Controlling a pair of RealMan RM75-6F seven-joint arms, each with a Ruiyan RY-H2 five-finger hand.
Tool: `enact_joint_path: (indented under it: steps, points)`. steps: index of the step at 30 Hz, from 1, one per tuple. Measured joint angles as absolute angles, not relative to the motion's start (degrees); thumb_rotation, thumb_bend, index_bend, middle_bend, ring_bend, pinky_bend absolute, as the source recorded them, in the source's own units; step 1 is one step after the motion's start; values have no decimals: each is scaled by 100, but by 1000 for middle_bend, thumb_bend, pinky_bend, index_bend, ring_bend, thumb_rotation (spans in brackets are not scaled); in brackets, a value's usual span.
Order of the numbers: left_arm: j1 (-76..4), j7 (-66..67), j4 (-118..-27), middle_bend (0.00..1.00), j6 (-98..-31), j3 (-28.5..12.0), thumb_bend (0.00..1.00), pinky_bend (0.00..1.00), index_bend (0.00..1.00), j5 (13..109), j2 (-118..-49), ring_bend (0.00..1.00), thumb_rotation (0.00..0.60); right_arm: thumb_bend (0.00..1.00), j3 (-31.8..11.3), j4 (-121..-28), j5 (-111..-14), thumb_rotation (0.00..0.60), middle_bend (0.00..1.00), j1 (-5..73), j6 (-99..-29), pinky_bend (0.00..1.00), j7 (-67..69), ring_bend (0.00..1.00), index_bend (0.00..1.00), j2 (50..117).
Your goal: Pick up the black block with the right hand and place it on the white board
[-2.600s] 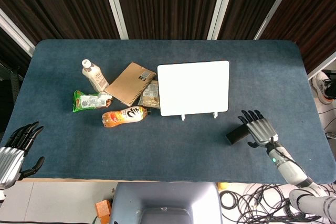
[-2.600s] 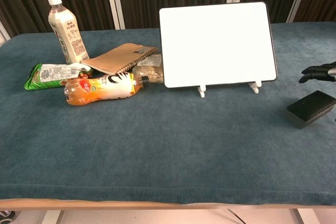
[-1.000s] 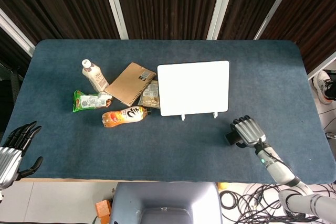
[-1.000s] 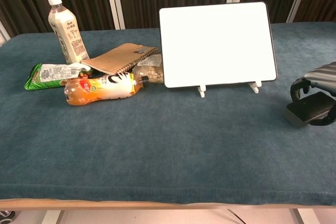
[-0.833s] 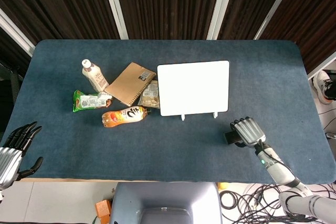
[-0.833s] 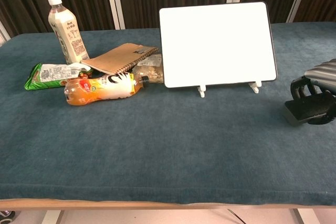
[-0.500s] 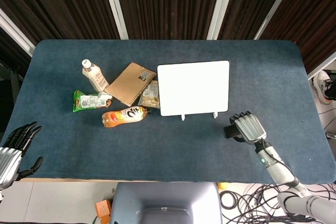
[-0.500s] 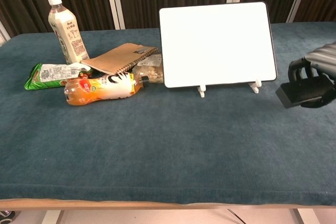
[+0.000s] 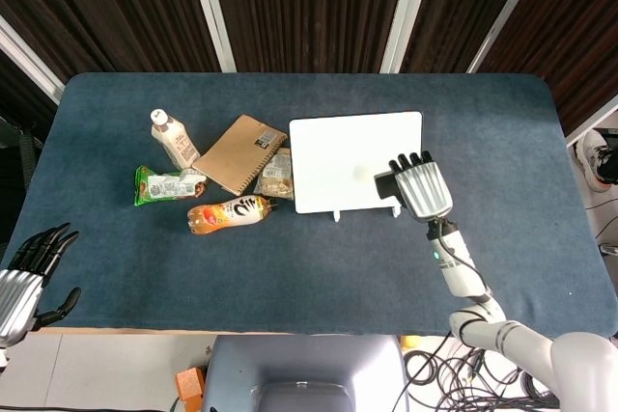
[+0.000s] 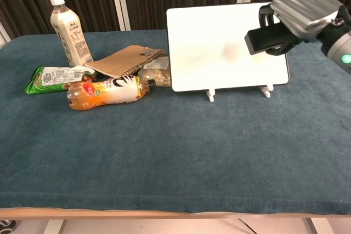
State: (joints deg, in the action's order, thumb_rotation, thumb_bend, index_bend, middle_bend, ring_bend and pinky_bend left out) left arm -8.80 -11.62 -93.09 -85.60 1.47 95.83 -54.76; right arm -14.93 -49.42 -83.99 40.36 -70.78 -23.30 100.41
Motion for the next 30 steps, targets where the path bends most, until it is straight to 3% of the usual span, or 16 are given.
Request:
enact_joint_path:
  steps: [11,21,30]
  points:
    - [-901,-1249,-9283,0,-8490,145,371,95,0,9525,-5461,0,600,195,-1716,-3239,-8221,600,584,4820,-6922,574,-2279,600,880,11148]
    - [-929,-1251,-9279,0,-8416,130,371,95,0,9458,-5465,0,600,195,-1734,-2459,-8045,600,579,5196,-6579,574,-1994,560,797,11607]
    - [-964,-1189,-9288,0,-8258,136,370,95,0,9358,-5453,0,600,194,-1737,-2118,-7868,600,455,5358,-6307,557,-1692,477,640,11798]
